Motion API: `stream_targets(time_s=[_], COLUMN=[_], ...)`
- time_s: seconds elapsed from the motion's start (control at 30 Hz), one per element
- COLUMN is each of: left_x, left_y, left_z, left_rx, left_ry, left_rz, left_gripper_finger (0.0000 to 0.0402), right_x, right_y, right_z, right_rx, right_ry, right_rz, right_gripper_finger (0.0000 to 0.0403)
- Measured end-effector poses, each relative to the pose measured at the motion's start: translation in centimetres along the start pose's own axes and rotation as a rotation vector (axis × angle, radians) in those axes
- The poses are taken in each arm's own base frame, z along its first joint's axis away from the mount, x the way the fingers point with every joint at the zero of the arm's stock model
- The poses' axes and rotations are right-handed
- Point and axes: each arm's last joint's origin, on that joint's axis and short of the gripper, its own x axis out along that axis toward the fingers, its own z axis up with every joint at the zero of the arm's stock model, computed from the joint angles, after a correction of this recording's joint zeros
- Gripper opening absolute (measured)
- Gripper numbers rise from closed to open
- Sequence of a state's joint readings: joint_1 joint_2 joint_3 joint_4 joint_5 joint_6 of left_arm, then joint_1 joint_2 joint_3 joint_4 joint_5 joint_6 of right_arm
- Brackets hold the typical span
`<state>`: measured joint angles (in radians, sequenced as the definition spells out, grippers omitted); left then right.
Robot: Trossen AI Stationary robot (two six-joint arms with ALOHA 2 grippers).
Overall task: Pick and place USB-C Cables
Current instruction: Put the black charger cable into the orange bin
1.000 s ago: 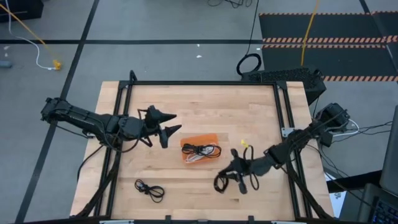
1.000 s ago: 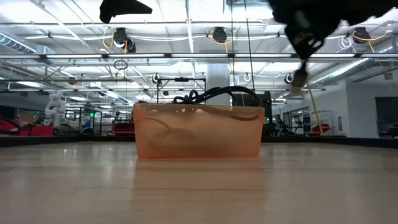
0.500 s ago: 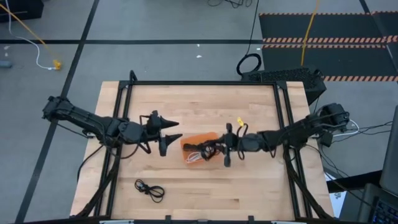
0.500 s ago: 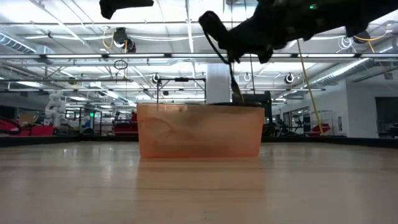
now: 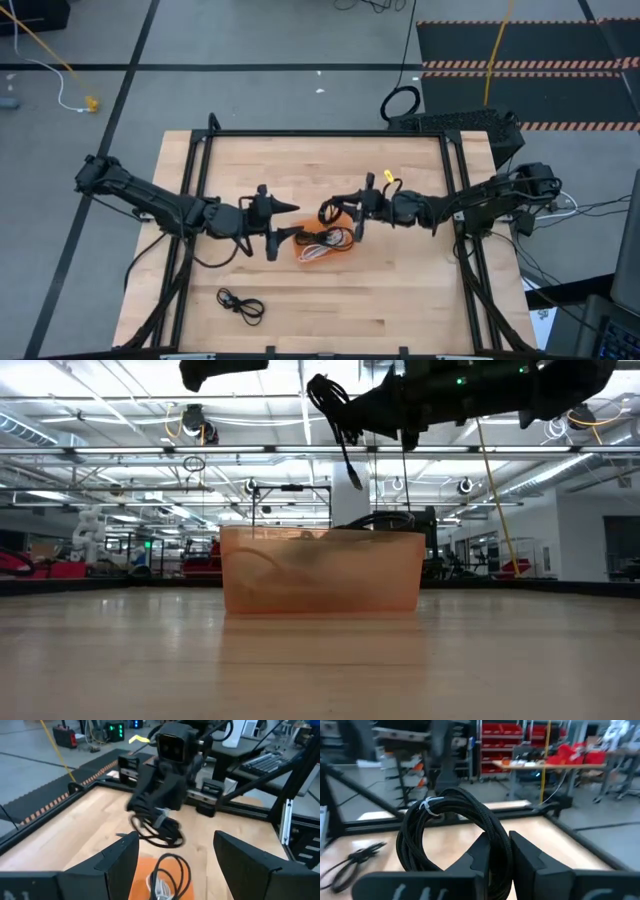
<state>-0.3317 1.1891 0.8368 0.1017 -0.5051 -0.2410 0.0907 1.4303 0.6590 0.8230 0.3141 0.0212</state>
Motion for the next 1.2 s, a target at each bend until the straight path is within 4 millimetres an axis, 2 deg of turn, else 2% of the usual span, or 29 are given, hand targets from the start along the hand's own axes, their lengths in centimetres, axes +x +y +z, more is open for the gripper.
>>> stream_targets(time_s=[0.2,0.37,0.77,1.03,1.2], left_x=[1.2,1.3,2.8,3.8,4.5], left_y=[-0.2,0.0,1.5,1.7,1.6], left_z=[-1.0,-1.1,-0.4,0.4,-0.1], left_rx=[0.061,0.096,0.026,0.000,-0.009], left_ry=[0.027,0.031,-0.040,-0.142,-0.134], left_rz=[0.043,0.071,0.131,0.130,0.088], left_gripper_finger=[0.0257,0.0257,0.0303,0.0308,0.0308], right_x=[0.2,0.2,0.2,0.2,0.1], right_y=[-0.6,-0.9,-1.0,-1.1,-1.1], right_z=[0.4,0.4,1.2,1.6,2.0], right_rx=[-0.076,-0.103,-0.256,-0.435,-0.513], right_ry=[-0.042,-0.040,-0.111,-0.150,-0.190], right_rz=[-0.020,-0.032,-0.047,-0.072,-0.090], right_gripper_finger=[0.0035,0.0035,0.0035,0.0035,0.0035])
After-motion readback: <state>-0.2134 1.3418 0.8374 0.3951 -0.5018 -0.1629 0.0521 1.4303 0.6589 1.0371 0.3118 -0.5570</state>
